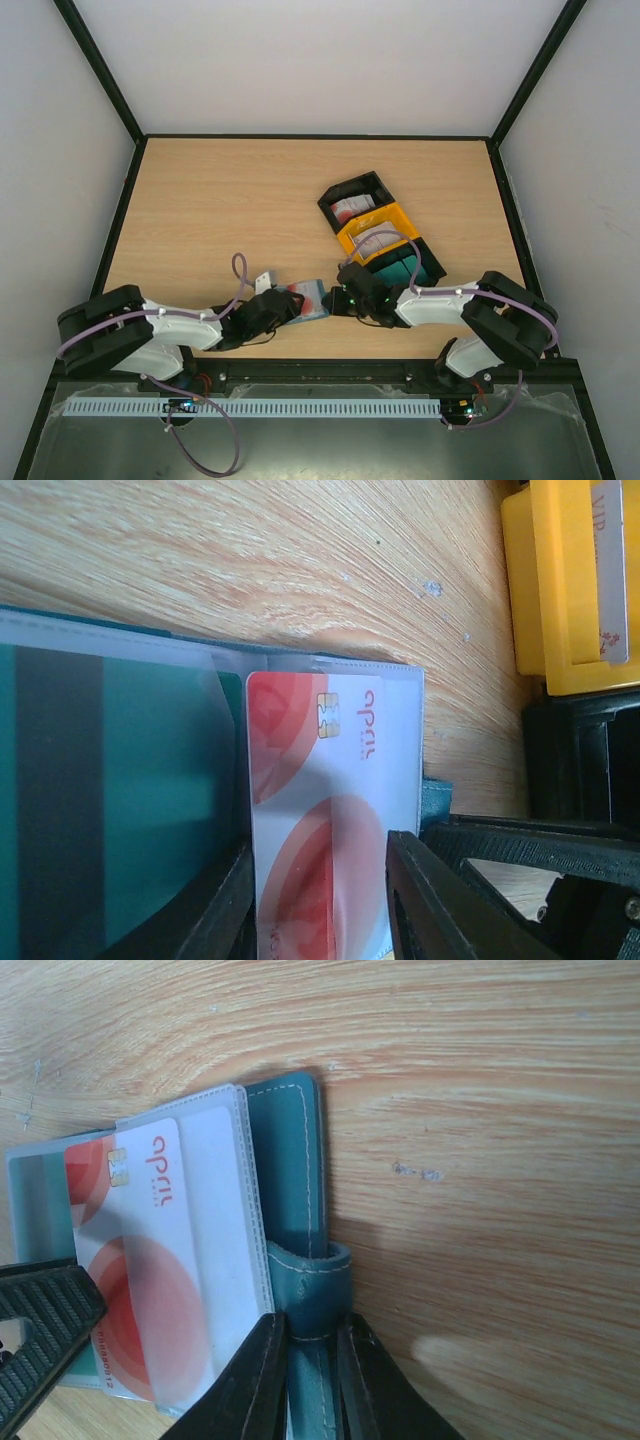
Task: Put the credit cards into the card holder
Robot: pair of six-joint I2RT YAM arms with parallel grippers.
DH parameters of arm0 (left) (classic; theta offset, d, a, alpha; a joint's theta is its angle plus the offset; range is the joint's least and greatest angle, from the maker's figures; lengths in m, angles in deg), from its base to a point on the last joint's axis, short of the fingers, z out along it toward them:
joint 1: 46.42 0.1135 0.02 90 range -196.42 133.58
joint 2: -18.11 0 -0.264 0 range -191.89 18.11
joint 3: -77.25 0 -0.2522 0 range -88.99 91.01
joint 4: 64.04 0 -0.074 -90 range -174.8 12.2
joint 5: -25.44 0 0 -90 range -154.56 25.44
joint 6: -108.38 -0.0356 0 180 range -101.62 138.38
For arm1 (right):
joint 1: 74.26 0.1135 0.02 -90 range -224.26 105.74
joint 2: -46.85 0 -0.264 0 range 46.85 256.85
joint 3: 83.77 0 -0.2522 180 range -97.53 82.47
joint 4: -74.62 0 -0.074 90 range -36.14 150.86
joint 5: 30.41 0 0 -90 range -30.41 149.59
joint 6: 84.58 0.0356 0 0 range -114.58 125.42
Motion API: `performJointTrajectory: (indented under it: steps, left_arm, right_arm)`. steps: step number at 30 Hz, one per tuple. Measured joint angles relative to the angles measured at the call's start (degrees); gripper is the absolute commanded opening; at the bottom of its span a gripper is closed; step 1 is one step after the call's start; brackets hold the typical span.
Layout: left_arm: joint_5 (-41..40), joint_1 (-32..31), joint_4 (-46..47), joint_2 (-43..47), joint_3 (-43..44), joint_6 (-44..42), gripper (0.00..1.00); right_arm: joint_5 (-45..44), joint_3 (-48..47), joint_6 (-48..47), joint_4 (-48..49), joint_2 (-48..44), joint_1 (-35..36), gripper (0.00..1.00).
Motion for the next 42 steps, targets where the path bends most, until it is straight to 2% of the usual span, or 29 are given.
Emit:
performJointTrajectory:
  steps: [7, 14, 23, 30, 42]
  left_arm:
    - [-0.3, 0.0, -6.4, 2.4, 2.2, -1.1, 0.59]
    - [0.6, 0.0, -14.0, 2.3, 6.4, -3.6, 0.71]
    - [3.3, 1.0, -27.7, 2.6, 12.8, -8.0, 0.94]
    - [3.8, 1.2, -37.6, 3.6, 15.7, -12.2, 0.96]
    - [3.7, 1.5, -45.4, 7.0, 18.4, -16.8, 1.00]
  right_arm:
    - [0.4, -0.3, -0.3, 0.0, 0.2, 0.0, 0.14]
    - [2.0, 0.5, -0.2, 1.0, -0.4, 0.0, 0.19]
    - [2.2, 2.8, 0.0, 0.1, -3.7, 0.2, 0.21]
    - [2.1, 2.9, 0.0, -0.1, -3.9, 0.2, 0.21]
    - [4.6, 2.9, -0.7, 0.2, -3.9, 0.2, 0.27]
